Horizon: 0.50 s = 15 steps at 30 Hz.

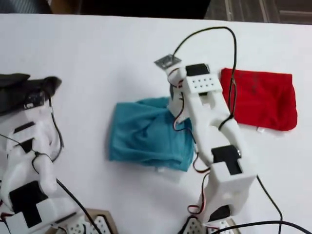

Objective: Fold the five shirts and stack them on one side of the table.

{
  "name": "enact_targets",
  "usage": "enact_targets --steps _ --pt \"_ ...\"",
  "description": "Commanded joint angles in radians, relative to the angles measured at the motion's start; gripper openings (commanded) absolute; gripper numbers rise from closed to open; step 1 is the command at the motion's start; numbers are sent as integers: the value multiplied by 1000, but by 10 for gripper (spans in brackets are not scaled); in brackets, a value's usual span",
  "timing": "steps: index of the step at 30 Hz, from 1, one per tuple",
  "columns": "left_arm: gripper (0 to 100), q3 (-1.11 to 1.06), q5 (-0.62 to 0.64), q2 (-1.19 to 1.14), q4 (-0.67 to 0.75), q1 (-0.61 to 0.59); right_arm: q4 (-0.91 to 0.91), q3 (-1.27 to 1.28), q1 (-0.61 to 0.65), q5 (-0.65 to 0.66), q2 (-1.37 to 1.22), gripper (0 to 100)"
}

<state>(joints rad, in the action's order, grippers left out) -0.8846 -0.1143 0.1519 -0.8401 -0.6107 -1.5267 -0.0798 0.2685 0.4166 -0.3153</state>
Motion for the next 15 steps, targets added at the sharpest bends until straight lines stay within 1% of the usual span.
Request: enact_targets --steps 1,4,5,7,8,10,11,15 --pt "27 -2 5 35 26 -9 -8 -34 -12 2 -25 185" --pt "27 -2 5 35 26 -9 12 -41 -13 3 -58 169" --pt "27 -2 5 35 26 -9 30 -41 -15 3 -61 139" --pt "27 -2 5 35 26 -9 64 -61 -15 3 -64 39" --pt "27 -2 5 35 26 -9 76 -80 -21 3 -64 6" --pt "27 -2 5 35 26 -9 81 -143 -25 3 -64 32" --pt "27 -2 5 35 26 -9 77 -184 -28 3 -65 19" --pt "27 -2 5 35 26 -9 50 -331 -21 3 -65 20"
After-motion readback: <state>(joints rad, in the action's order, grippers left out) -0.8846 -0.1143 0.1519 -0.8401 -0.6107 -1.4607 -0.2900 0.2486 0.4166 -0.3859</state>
